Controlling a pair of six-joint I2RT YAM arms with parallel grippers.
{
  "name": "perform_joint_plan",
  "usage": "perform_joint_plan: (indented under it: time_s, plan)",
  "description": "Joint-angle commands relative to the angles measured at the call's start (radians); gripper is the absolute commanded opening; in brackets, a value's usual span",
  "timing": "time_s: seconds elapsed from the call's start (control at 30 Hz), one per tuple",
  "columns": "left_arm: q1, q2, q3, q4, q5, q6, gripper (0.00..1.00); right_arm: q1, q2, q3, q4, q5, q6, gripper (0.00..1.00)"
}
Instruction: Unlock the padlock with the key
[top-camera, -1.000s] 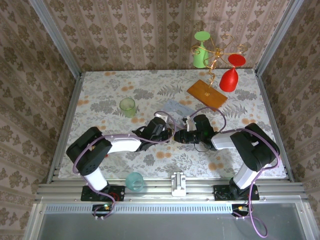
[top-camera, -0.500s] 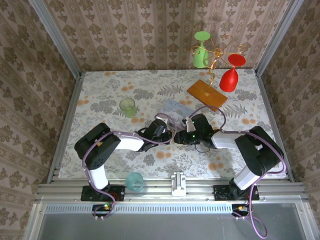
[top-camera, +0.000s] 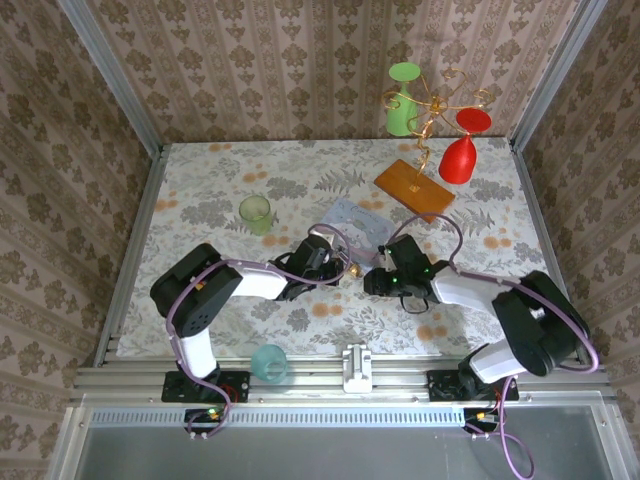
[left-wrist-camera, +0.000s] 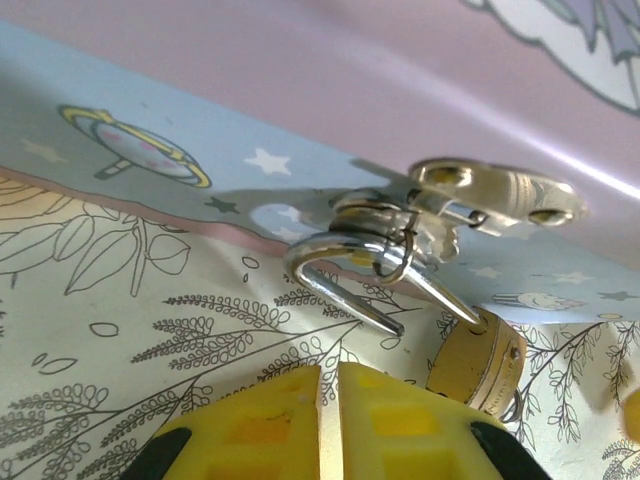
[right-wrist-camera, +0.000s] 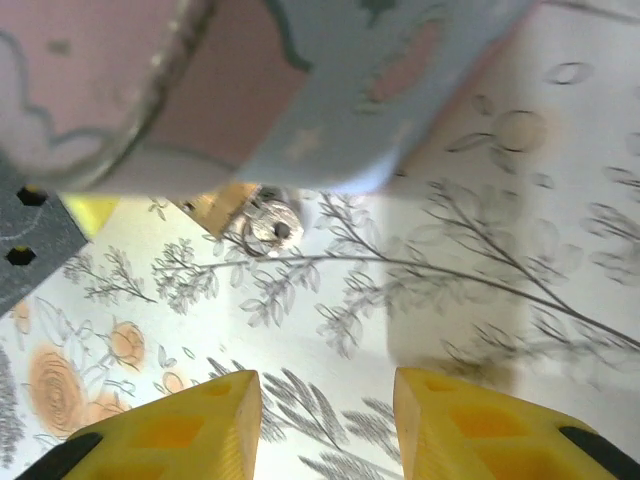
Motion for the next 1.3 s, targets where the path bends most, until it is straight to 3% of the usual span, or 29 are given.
perform_joint_plan:
  time_s: [0.0, 0.13, 0.27, 0.37, 0.47, 0.6, 0.83, 1.1, 1.27]
  plan:
    - [0.033, -0.042, -0.003, -0.024, 0.005, 0.015, 0.12, 0.029, -0.098, -0.005, -0.072, 0.208, -0.009, 0.41]
    - [0.062, -0.094, -0.012, -0.039, 0.029, 0.026, 0.12, 0.073, -0.116, -0.016, 0.024, 0.167, -0.054, 0.41]
    - [0.061, -0.142, -0.009, -0.069, 0.044, 0.03, 0.12, 0.259, -0.125, 0.007, 0.025, 0.423, -0.132, 0.43]
    - [0.073, -0.196, 0.013, -0.122, 0.034, 0.052, 0.13, 0.264, -0.067, 0.039, 0.029, 0.456, -0.146, 0.44]
    - [0.1, -0.247, 0.037, -0.159, 0.029, 0.08, 0.15, 0.261, 0.007, 0.063, 0.054, 0.472, -0.151, 0.45]
    - [0.14, -0.265, 0.113, -0.233, 0.017, 0.159, 0.25, 0.22, 0.041, 0.061, 0.149, 0.37, -0.169, 0.45]
    - [0.166, -0.115, 0.322, -0.373, 0.024, 0.297, 0.46, 0.108, 0.085, 0.093, 0.177, 0.297, -0.189, 0.46]
    - [0.159, -0.019, 0.403, -0.406, -0.014, 0.347, 0.48, 0.035, 0.197, 0.158, 0.189, 0.229, -0.25, 0.46]
    - [0.153, 0.037, 0.435, -0.447, -0.053, 0.378, 0.49, 0.009, 0.229, 0.19, 0.169, 0.263, -0.205, 0.46]
